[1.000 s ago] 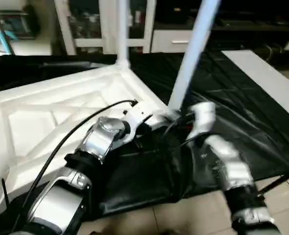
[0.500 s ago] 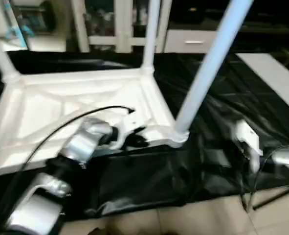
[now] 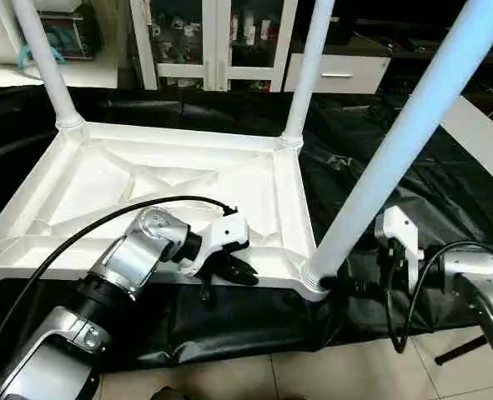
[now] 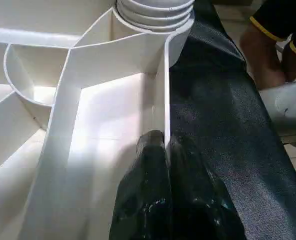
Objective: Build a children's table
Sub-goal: Rotate leg to tighten
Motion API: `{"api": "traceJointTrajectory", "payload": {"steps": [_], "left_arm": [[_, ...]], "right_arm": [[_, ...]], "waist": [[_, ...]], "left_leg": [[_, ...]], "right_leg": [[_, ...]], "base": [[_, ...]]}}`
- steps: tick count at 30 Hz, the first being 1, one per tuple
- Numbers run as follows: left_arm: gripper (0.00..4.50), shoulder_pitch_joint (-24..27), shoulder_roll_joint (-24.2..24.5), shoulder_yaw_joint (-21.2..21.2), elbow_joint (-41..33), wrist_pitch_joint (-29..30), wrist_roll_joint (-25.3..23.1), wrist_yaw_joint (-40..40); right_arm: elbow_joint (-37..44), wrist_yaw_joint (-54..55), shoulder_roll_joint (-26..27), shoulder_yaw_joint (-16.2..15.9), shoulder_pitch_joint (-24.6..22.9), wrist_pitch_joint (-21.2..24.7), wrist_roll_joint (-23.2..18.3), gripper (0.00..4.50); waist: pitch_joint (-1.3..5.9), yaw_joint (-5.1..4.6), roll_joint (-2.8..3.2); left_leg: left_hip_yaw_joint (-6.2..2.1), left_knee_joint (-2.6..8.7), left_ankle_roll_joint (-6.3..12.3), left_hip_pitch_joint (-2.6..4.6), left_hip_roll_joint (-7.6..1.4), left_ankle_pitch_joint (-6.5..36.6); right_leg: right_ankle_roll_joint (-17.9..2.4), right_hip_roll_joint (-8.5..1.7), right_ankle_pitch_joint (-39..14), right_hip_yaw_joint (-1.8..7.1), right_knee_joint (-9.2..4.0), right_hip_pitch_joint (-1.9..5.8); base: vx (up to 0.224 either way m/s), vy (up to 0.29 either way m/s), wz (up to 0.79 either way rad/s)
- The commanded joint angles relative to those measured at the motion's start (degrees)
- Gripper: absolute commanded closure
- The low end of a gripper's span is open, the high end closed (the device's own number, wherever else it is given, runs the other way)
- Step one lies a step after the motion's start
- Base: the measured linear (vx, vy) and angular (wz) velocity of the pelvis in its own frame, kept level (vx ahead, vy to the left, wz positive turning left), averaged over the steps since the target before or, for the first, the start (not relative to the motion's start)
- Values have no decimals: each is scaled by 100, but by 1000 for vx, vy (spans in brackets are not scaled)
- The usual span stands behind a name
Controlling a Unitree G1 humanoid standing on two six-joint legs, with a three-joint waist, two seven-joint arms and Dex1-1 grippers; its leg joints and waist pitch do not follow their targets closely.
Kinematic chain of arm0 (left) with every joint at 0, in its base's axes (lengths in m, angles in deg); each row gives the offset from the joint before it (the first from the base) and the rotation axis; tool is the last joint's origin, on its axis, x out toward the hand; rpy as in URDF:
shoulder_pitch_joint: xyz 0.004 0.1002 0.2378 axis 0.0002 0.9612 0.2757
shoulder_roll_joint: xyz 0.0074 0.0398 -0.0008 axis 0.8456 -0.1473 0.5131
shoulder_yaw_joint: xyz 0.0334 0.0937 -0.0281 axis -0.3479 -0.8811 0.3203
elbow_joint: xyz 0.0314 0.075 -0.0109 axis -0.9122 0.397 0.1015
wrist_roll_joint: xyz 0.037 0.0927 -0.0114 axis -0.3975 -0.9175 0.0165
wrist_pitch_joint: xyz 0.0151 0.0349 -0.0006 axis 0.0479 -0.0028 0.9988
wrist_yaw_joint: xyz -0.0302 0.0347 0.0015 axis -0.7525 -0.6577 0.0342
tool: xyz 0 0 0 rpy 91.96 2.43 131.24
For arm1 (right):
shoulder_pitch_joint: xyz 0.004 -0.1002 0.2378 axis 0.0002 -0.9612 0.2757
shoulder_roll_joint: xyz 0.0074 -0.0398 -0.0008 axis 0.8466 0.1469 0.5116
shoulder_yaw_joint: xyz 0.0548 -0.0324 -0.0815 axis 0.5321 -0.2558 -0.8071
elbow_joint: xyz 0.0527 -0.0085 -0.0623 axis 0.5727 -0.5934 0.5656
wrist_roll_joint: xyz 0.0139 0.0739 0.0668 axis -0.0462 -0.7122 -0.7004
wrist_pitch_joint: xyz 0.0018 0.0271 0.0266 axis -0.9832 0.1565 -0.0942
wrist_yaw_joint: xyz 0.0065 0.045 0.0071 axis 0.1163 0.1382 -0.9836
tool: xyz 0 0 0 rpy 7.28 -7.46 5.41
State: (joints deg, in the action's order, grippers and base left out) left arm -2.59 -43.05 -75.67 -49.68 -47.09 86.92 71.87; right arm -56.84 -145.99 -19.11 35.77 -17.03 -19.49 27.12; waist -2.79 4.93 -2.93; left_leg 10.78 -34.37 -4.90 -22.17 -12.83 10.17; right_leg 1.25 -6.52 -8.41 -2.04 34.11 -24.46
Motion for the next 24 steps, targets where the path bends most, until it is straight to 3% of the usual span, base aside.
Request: {"api": "traceJointTrajectory", "payload": {"steps": [1, 7, 14, 24], "left_arm": [[450, -120, -104, -34, 0, -88, 67, 85], [450, -131, -81, -65, 0, -65, 46, 72], [450, -98, -72, -73, -27, -48, 21, 28], [450, -69, -13, -83, -61, -20, 13, 31]], "right_arm": [[-98, -212, -17, -57, 106, -138, -43, 5], [-456, -426, 81, -189, 290, -438, 79, 55], [-693, -585, 166, -296, 443, -585, 154, 117], [-1270, -799, 272, -547, 678, -1000, 449, 208]], "waist": [[386, -50, -23], [387, -44, -37], [392, -30, -75], [396, -37, -36]], "left_leg": [[58, 434, 218, 117, -5, 1519], [48, 437, 177, 116, -7, 1552], [59, 420, 262, 110, -6, 1352], [54, 422, 209, 129, -6, 1449]], "right_leg": [[-1163, -36, -1479, 64, -346, 261], [-1109, -53, -1679, 60, -358, 257], [-1198, -45, -1446, 58, -324, 274], [-1210, -45, -1508, 55, -327, 268]], "base": [[0, 0, 0], [0, 0, 0], [0, 0, 0], [0, 0, 0]]}}
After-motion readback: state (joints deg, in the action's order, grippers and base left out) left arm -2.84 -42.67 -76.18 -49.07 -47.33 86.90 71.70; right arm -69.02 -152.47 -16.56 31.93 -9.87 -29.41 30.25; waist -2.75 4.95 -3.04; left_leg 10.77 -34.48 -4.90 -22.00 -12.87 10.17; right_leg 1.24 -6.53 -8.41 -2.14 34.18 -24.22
